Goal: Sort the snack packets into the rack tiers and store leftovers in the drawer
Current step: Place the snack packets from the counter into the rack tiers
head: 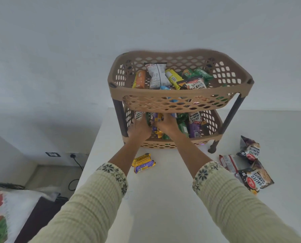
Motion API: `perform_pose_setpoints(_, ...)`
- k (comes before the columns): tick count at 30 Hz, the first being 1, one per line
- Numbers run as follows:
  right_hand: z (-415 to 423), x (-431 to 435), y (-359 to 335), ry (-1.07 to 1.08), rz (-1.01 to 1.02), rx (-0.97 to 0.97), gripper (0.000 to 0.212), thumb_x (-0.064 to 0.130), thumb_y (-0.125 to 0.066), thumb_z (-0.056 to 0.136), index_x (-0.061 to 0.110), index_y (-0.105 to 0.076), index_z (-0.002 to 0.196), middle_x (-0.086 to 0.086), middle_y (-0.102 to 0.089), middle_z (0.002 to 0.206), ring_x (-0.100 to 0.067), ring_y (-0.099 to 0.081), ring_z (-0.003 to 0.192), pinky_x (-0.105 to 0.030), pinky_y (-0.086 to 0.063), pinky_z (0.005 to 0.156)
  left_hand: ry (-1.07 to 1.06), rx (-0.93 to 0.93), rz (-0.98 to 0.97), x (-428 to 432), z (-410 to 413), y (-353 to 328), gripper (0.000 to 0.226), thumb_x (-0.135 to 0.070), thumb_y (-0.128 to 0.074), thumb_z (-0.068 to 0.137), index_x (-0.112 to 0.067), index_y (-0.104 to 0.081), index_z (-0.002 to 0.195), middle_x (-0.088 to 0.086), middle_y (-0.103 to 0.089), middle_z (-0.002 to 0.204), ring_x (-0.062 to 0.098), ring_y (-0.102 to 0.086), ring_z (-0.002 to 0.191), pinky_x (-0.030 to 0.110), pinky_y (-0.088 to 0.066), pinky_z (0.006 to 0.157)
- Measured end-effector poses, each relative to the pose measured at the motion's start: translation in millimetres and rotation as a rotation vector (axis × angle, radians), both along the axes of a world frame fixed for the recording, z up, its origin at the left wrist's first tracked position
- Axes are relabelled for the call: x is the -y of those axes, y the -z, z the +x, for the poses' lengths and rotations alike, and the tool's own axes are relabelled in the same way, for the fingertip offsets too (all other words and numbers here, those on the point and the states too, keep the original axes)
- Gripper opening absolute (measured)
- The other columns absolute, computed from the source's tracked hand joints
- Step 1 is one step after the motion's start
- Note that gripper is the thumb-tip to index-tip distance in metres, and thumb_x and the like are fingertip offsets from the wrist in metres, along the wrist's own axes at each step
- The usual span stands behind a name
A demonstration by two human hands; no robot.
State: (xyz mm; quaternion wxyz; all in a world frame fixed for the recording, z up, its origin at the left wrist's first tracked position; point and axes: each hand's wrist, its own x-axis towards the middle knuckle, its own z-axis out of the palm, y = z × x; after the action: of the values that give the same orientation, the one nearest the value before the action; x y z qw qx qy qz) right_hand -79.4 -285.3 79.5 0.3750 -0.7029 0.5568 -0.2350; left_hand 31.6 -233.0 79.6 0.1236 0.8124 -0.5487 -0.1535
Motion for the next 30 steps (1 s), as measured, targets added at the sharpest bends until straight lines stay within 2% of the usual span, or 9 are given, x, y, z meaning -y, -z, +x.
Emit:
perform_pose_setpoints(3, 10, 3, 10, 0.001, 0.017, -0.101, 0.07, 0.03, -0.072, 0.082, 0.013, -0.041, 0.142, -0.011, -0.056, 0.136, -0.032, -0.054, 0.122, -0.039, -0.045, 0.096, 0.005, 0.035, 0.106, 4, -1, 10, 0.054, -0.019, -0.049, 0.093, -0.02, -0.031, 0.144, 0.018, -0.046, 0.136, 0.037, -0.051, 0.121, 0.047, -0.048, 0.088)
perform_pose_setpoints(8, 14, 6, 20, 0.029, 0.002, -0.21, 0.048, 0.032, -0.067, 0.087, 0.012, -0.054, 0.129, -0.01, -0.064, 0.122, -0.029, -0.061, 0.111, -0.032, -0.045, 0.081, -0.001, 0.127, 0.165, 10, -1, 12, 0.053, -0.028, -0.052, 0.094, -0.014, -0.035, 0.143, 0.018, -0.043, 0.136, 0.034, -0.053, 0.119, 0.041, -0.05, 0.084)
perform_pose_setpoints(12, 3, 7, 19, 0.067, -0.017, -0.209, 0.04, 0.028, -0.066, 0.088, 0.011, -0.057, 0.123, -0.01, -0.066, 0.117, -0.028, -0.061, 0.108, -0.03, -0.044, 0.077, -0.038, 0.126, 0.166, 10, 0, 11, 0.063, -0.028, -0.06, 0.091, -0.003, -0.031, 0.142, 0.021, -0.039, 0.135, 0.036, -0.05, 0.121, 0.041, -0.05, 0.089)
perform_pose_setpoints(17, -14, -4, 17, 0.086, -0.074, -0.144, 0.025, 0.019, -0.062, 0.091, 0.011, -0.062, 0.115, -0.009, -0.067, 0.114, -0.027, -0.062, 0.106, -0.037, -0.05, 0.087, 0.001, 0.097, -0.033, 0, -2, 8, 0.073, -0.018, -0.064, 0.089, -0.004, -0.022, 0.147, 0.025, -0.035, 0.142, 0.04, -0.045, 0.126, 0.045, -0.05, 0.091)
perform_pose_setpoints(21, -28, -19, 15, 0.15, -0.179, -0.112, 0.025, 0.011, -0.057, 0.092, 0.012, -0.064, 0.116, -0.01, -0.065, 0.117, -0.026, -0.06, 0.109, -0.039, -0.052, 0.092, 0.046, 0.026, -0.274, -22, -2, 7, 0.067, -0.009, -0.063, 0.088, -0.011, -0.03, 0.146, 0.022, -0.037, 0.144, 0.037, -0.047, 0.127, 0.046, -0.052, 0.09)
perform_pose_setpoints(26, -41, -51, 18, 0.223, -0.371, -0.131, 0.031, 0.002, -0.054, 0.088, 0.011, -0.063, 0.116, -0.012, -0.062, 0.117, -0.03, -0.045, 0.117, -0.035, -0.042, 0.088, 0.216, 0.051, -0.47, -64, -32, 11, 0.065, -0.001, -0.057, 0.085, -0.016, -0.037, 0.145, 0.015, -0.044, 0.138, 0.032, -0.044, 0.126, 0.044, -0.046, 0.1)
perform_pose_setpoints(30, -61, -77, 20, 0.255, -0.537, -0.253, 0.032, 0.007, -0.056, 0.087, 0.012, -0.065, 0.117, -0.011, -0.061, 0.123, -0.033, -0.047, 0.117, -0.037, -0.038, 0.093, 0.368, 0.088, -0.524, -85, -66, 18, 0.062, -0.007, -0.057, 0.082, -0.017, -0.04, 0.141, 0.008, -0.046, 0.136, 0.027, -0.044, 0.125, 0.041, -0.041, 0.103)
